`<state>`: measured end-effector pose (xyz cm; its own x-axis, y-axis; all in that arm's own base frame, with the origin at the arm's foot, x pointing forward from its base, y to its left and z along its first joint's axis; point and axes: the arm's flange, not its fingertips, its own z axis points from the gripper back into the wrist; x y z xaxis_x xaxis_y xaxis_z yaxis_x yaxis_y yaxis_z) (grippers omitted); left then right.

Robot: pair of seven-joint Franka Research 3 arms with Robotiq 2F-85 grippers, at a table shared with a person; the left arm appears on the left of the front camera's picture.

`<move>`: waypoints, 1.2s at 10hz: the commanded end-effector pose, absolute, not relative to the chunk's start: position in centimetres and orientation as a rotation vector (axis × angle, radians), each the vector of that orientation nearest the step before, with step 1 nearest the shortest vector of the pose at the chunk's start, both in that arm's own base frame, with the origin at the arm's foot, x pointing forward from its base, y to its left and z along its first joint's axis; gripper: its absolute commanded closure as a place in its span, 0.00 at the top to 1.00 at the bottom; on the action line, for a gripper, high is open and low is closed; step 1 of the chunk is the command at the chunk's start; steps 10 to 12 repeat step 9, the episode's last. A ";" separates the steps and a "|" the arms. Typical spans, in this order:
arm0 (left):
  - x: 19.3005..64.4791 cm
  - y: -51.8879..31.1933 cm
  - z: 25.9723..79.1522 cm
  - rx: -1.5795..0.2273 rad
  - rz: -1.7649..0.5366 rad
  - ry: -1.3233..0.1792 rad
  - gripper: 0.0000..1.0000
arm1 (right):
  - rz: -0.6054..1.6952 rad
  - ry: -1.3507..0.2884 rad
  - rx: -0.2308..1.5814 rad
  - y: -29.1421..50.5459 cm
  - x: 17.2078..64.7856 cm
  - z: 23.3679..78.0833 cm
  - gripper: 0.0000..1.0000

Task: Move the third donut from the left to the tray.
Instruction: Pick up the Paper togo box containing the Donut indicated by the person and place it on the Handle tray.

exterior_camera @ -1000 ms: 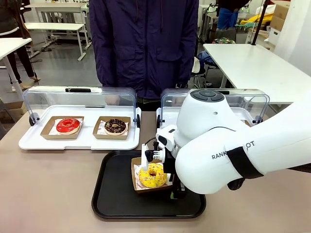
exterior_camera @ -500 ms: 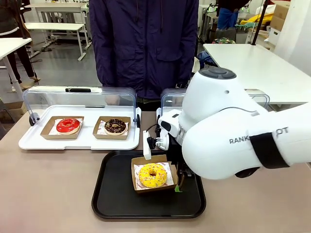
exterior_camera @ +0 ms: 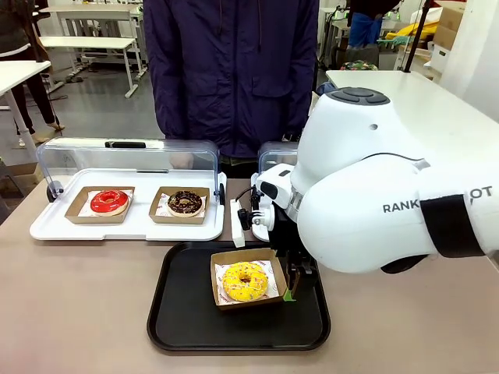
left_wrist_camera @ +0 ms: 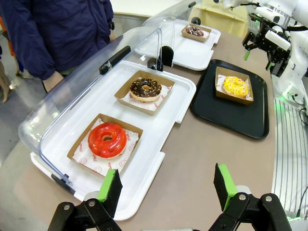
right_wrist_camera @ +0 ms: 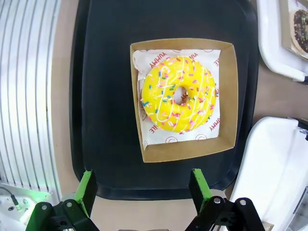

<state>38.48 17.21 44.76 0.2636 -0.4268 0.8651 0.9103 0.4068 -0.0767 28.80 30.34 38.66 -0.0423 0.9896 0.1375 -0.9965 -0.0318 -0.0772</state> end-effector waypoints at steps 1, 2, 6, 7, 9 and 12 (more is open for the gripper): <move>38.3 17.2 44.9 -0.663 -1.008 -0.887 1.00 | 1.595 -0.170 0.046 30.5 28.7 38.4 1.00; 38.3 17.2 44.9 -0.663 -1.008 -0.887 1.00 | 1.595 -0.170 0.046 30.5 28.7 38.4 1.00; 38.3 17.2 44.9 -0.663 -1.008 -0.887 1.00 | 1.595 -0.170 0.046 30.5 28.7 38.4 1.00; 38.3 17.2 44.9 -0.663 -1.008 -0.887 1.00 | 1.595 -0.170 0.046 30.5 28.7 38.4 1.00; 38.3 17.2 44.9 -0.663 -1.008 -0.887 1.00 | 1.595 -0.170 0.046 30.5 28.7 38.4 1.00; 38.3 17.2 44.9 -0.663 -1.008 -0.887 1.00 | 1.595 -0.170 0.046 30.5 28.7 38.4 1.00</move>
